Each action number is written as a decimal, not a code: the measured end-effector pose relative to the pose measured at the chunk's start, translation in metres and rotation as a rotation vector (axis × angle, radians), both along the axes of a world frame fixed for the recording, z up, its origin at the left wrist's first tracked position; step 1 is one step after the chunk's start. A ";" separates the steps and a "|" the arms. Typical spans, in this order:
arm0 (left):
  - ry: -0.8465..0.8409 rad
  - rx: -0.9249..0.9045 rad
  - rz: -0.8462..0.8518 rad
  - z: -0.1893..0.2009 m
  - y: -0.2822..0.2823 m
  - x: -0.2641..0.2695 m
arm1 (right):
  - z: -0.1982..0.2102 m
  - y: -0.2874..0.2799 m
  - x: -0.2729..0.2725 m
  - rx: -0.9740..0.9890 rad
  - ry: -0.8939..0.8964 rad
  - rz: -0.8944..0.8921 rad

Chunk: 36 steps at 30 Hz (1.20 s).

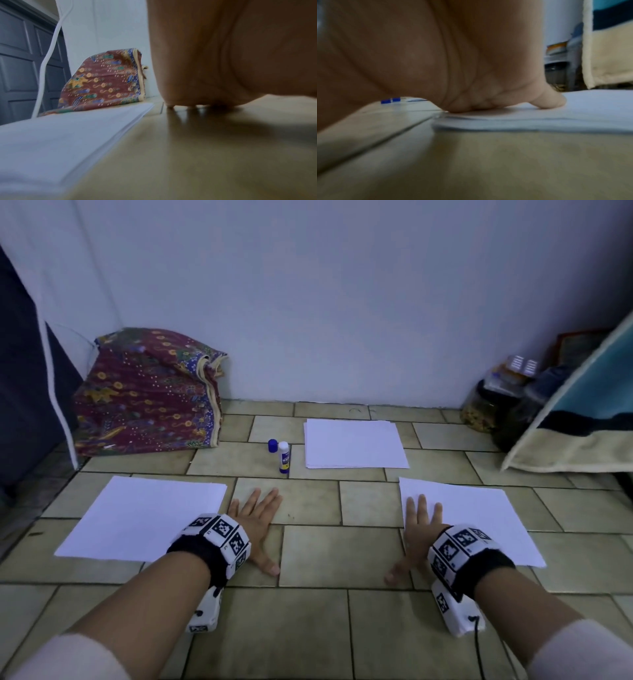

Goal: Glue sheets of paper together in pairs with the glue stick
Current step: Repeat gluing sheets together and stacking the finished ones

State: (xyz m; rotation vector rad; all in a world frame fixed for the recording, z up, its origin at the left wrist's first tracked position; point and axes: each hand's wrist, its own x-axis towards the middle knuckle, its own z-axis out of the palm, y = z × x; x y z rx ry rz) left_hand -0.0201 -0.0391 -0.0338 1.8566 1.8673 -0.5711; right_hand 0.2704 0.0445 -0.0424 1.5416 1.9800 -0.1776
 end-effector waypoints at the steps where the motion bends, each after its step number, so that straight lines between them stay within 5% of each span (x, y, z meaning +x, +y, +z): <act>1: 0.003 0.004 0.011 0.001 -0.001 0.003 | -0.002 0.001 0.001 0.014 0.012 -0.005; 7: -0.151 0.151 0.120 0.025 -0.018 -0.014 | -0.011 0.003 0.001 0.040 -0.001 0.010; 13: 0.136 0.088 0.366 0.040 -0.040 -0.080 | -0.008 0.001 -0.001 0.046 0.029 -0.015; 17: 0.108 0.063 0.451 0.019 -0.056 -0.102 | 0.006 -0.006 -0.001 0.031 0.020 -0.034; 26: 0.011 0.151 0.498 0.019 -0.064 -0.110 | 0.020 -0.016 -0.004 0.004 0.036 -0.075; 31: 0.135 0.540 0.535 0.041 -0.060 -0.097 | 0.017 -0.010 -0.003 -0.003 0.016 -0.020; 36: 0.146 0.561 0.305 0.072 -0.049 -0.028 | 0.020 -0.012 -0.004 -0.013 0.025 -0.038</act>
